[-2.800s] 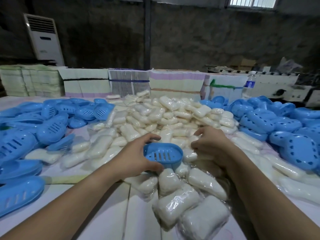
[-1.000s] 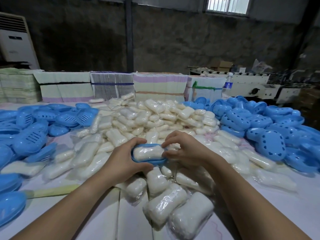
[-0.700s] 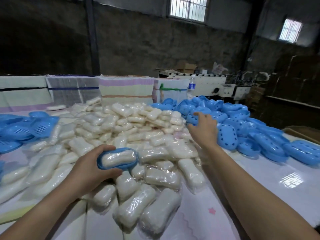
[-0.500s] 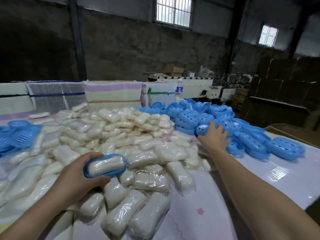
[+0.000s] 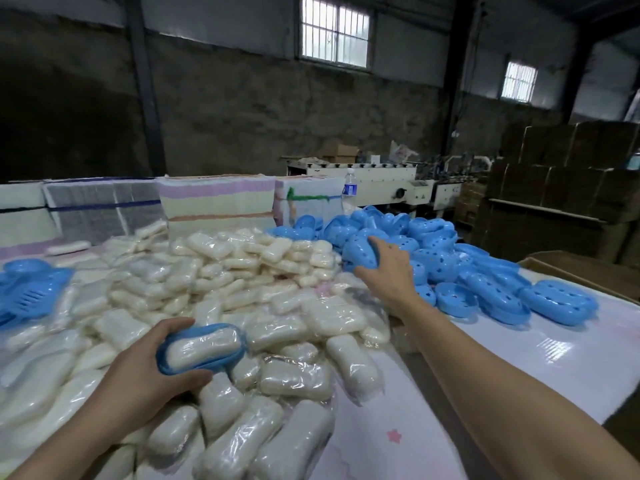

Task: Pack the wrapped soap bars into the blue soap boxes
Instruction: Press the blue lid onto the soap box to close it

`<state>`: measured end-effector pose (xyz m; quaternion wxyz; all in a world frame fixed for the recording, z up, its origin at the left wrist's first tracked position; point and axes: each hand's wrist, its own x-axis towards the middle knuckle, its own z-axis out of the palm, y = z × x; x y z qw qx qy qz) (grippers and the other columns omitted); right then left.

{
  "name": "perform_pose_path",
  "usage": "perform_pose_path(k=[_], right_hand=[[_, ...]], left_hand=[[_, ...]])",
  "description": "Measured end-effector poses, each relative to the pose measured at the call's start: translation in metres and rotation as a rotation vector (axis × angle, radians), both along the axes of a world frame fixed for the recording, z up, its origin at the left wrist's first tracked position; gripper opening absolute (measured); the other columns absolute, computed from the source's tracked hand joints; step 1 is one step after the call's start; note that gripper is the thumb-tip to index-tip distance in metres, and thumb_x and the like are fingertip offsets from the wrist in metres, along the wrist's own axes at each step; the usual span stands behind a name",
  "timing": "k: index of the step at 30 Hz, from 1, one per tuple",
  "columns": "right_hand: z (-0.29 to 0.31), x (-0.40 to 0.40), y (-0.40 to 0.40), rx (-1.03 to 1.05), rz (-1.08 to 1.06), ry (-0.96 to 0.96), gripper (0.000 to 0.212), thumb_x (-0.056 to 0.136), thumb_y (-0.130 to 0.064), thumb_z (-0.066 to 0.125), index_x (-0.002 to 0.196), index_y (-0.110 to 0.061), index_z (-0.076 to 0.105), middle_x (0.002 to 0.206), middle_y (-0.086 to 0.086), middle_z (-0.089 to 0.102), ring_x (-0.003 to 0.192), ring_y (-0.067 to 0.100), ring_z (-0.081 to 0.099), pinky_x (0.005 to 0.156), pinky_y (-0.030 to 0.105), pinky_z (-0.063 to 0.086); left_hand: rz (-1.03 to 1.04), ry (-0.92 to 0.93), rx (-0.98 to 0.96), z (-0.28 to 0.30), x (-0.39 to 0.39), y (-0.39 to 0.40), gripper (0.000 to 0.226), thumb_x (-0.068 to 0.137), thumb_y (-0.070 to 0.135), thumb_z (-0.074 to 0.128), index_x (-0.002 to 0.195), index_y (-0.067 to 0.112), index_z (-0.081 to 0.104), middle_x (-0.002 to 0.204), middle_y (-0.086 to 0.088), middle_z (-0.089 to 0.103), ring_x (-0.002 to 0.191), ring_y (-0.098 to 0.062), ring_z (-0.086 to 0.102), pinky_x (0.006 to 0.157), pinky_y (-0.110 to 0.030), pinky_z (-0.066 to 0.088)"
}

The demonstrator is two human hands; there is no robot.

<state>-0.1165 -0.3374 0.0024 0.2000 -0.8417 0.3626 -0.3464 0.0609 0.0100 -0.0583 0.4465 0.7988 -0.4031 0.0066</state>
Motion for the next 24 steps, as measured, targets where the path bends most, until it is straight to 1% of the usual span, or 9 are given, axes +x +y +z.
perform_pose_path(k=[3,7,9,13,14,16,18,20,24], right_hand=[[0.018,0.022,0.051,0.114,0.409,-0.059,0.067,0.076,-0.031,0.076,0.138,-0.034,0.050,0.131,-0.002,0.053,0.121,0.019,0.049,0.101,0.037,0.043],[0.022,0.049,0.121,0.179,0.859,0.121,0.056,0.075,-0.030,0.079,0.125,-0.044,0.059,0.122,-0.024,0.057,0.107,-0.009,0.055,0.092,0.018,0.043],[0.014,0.059,0.143,0.188,0.994,0.175,0.053,0.077,-0.020,0.080,0.123,-0.040,0.061,0.112,-0.030,0.059,0.100,-0.014,0.057,0.087,0.011,0.046],[-0.004,0.068,0.156,0.139,1.095,0.123,0.054,0.078,-0.011,0.081,0.127,-0.023,0.061,0.127,-0.001,0.061,0.114,0.013,0.059,0.099,0.038,0.051],[-0.006,0.069,0.156,0.123,1.106,0.092,0.054,0.077,-0.010,0.081,0.127,-0.022,0.062,0.129,0.001,0.060,0.117,0.015,0.058,0.101,0.039,0.049],[-0.009,0.072,0.157,0.075,1.125,0.062,0.055,0.077,-0.010,0.081,0.127,-0.022,0.063,0.132,-0.001,0.058,0.121,0.010,0.055,0.105,0.032,0.045],[-0.011,0.074,0.160,0.035,1.136,0.064,0.057,0.076,-0.009,0.081,0.128,-0.025,0.062,0.134,-0.004,0.056,0.123,0.005,0.052,0.105,0.023,0.041],[-0.012,0.075,0.161,0.053,1.144,0.040,0.058,0.077,-0.009,0.080,0.128,-0.027,0.061,0.135,-0.006,0.055,0.124,0.004,0.051,0.104,0.022,0.041],[-0.012,0.069,0.157,0.074,1.145,-0.037,0.056,0.079,-0.015,0.080,0.129,-0.032,0.059,0.138,-0.009,0.053,0.131,0.003,0.046,0.108,0.024,0.038]], left_hand=[[-0.017,0.052,-0.012,0.006,-0.004,0.001,0.081,0.054,0.027,0.098,0.118,0.046,0.054,0.110,0.015,0.065,0.094,-0.002,0.063,0.077,-0.021,0.048],[-0.026,0.134,-0.045,0.011,-0.009,0.004,0.089,0.054,0.020,0.098,0.125,0.043,0.049,0.109,0.013,0.065,0.090,-0.004,0.067,0.077,-0.020,0.052],[-0.032,0.147,-0.069,0.012,-0.010,0.003,0.094,0.052,0.013,0.097,0.127,0.040,0.047,0.111,0.009,0.065,0.092,-0.008,0.069,0.079,-0.023,0.055],[-0.039,0.250,-0.147,0.014,-0.012,0.003,0.104,0.053,0.006,0.095,0.133,0.041,0.038,0.115,0.000,0.060,0.089,-0.007,0.071,0.073,-0.019,0.057],[-0.050,0.277,-0.163,0.015,-0.013,0.004,0.105,0.051,0.010,0.096,0.133,0.041,0.039,0.115,0.000,0.061,0.090,-0.006,0.071,0.073,-0.021,0.058],[-0.064,0.303,-0.192,0.017,-0.015,0.005,0.101,0.045,0.020,0.095,0.129,0.041,0.044,0.113,0.002,0.063,0.090,-0.008,0.072,0.073,-0.025,0.060],[-0.065,0.319,-0.230,0.018,-0.017,0.005,0.092,0.046,0.014,0.094,0.121,0.042,0.050,0.107,0.003,0.067,0.088,-0.012,0.073,0.070,-0.027,0.060],[-0.058,0.353,-0.281,0.020,-0.017,0.005,0.086,0.049,0.006,0.095,0.117,0.042,0.055,0.104,0.006,0.070,0.087,-0.013,0.074,0.066,-0.024,0.059],[-0.037,0.400,-0.319,0.027,-0.017,0.007,0.083,0.044,0.022,0.096,0.117,0.039,0.062,0.107,0.018,0.071,0.093,-0.009,0.073,0.074,-0.025,0.060]])
